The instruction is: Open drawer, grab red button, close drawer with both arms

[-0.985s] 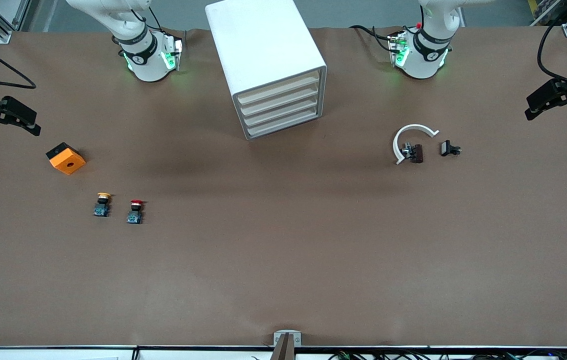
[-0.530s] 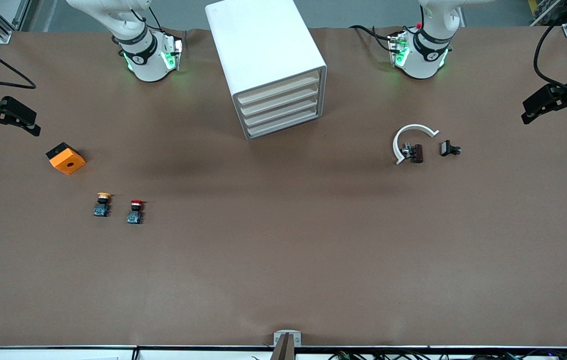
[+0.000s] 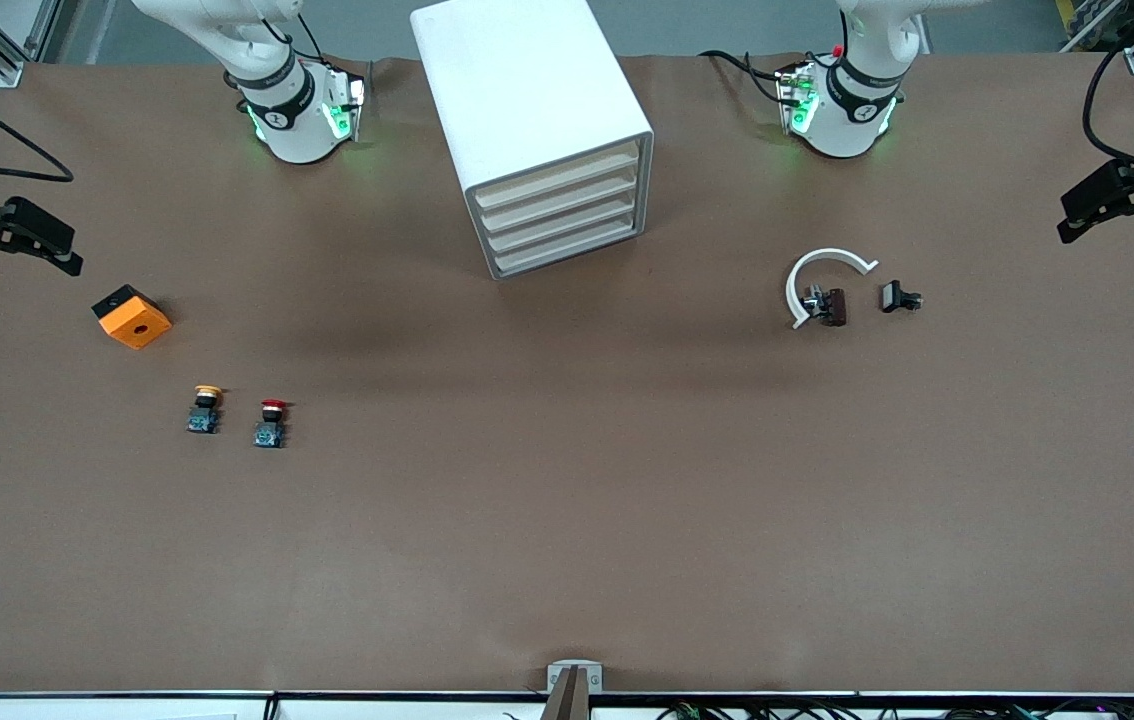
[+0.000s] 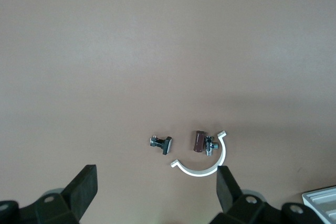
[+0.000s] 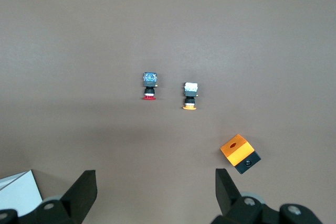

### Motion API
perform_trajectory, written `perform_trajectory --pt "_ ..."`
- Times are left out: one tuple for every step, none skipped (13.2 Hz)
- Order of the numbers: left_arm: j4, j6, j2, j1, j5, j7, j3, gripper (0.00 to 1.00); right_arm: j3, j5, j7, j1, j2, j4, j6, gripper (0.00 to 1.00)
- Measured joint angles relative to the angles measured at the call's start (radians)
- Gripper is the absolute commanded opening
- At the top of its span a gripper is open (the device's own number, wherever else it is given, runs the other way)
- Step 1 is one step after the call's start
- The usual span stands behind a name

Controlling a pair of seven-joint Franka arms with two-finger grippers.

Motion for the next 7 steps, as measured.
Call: perform_trajectory --pt "0.001 0.000 0.000 0.000 0.000 0.002 0.003 1.00 0.000 0.000 0.000 0.000 0.001 0.001 0.000 1.00" --pt "0.001 0.000 0.000 0.000 0.000 0.002 0.003 1.00 0.000 0.000 0.000 0.000 0.001 0.001 0.000 1.00" --pt "0.002 0.001 0.000 0.000 0.000 0.002 0.003 1.00 0.000 0.000 0.000 0.000 0.001 0.001 0.000 1.00" --pt "0.003 0.001 0.000 0.000 0.000 0.002 0.003 1.00 0.000 0.000 0.000 0.000 0.002 0.001 0.000 1.00" --pt "0.004 0.001 0.000 0.000 0.000 0.002 0.003 1.00 0.000 0.000 0.000 0.000 0.003 0.002 0.000 1.00" --pt "0.005 0.002 0.000 0.000 0.000 0.002 0.003 1.00 0.000 0.000 0.000 0.001 0.005 0.004 0.001 1.00" --pt "0.006 0.002 0.000 0.000 0.000 0.002 0.003 1.00 0.001 0.000 0.000 0.001 0.008 0.009 0.001 1.00"
